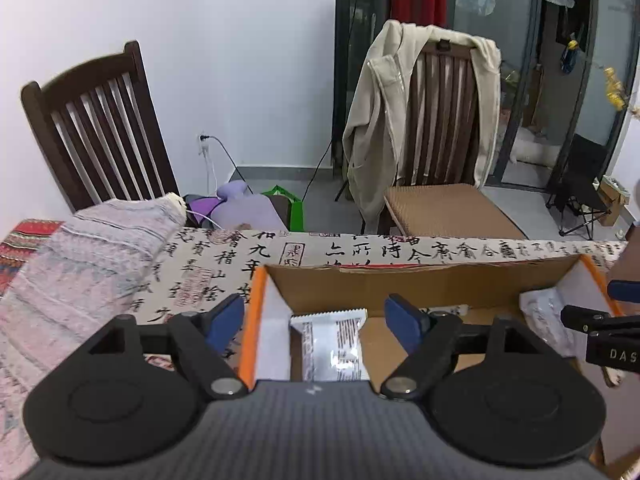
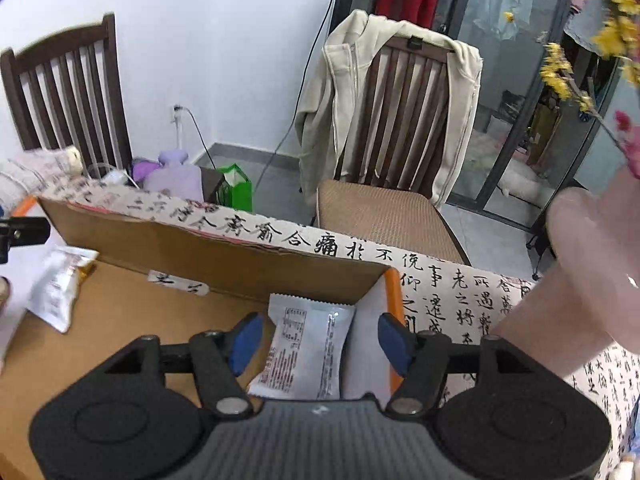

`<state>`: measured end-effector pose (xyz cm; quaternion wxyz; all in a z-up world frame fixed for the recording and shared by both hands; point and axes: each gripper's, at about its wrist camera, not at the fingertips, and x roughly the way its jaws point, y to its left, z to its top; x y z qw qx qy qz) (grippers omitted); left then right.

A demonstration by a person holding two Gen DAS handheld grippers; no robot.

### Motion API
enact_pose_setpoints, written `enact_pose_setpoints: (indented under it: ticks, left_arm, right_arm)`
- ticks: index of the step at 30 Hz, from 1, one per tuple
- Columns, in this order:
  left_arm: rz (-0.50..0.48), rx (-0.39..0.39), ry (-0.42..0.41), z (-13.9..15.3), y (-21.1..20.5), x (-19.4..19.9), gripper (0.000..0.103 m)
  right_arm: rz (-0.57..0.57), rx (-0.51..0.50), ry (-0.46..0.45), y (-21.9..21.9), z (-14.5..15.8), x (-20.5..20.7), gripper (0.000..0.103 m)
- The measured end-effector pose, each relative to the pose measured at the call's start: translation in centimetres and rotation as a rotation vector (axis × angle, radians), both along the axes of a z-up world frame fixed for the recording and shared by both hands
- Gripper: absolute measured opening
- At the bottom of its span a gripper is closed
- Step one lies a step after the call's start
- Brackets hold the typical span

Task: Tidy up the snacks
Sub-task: 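Carry both white packets into the orange box and open both grippers, then withdraw both grippers from the box back toward the snack pile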

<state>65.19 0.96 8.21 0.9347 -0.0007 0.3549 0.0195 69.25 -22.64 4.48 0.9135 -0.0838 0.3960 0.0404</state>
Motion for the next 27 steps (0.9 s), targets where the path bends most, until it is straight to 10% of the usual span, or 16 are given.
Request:
enact_pose_setpoints:
  ticks: [15, 27]
  left_arm:
    - [-0.027, -0.065, -0.137, 6.2, 1.0, -18.5, 0.094]
    - [-0.034, 0.005, -0.264, 5.3, -0.7, -32.4, 0.101]
  right_arm:
    - [-0.012, 0.138, -0.194, -3.5, 6.5, -15.8, 0.095]
    - [0.045, 0.185, -0.316, -4.0, 7.8, -29.2, 0.099]
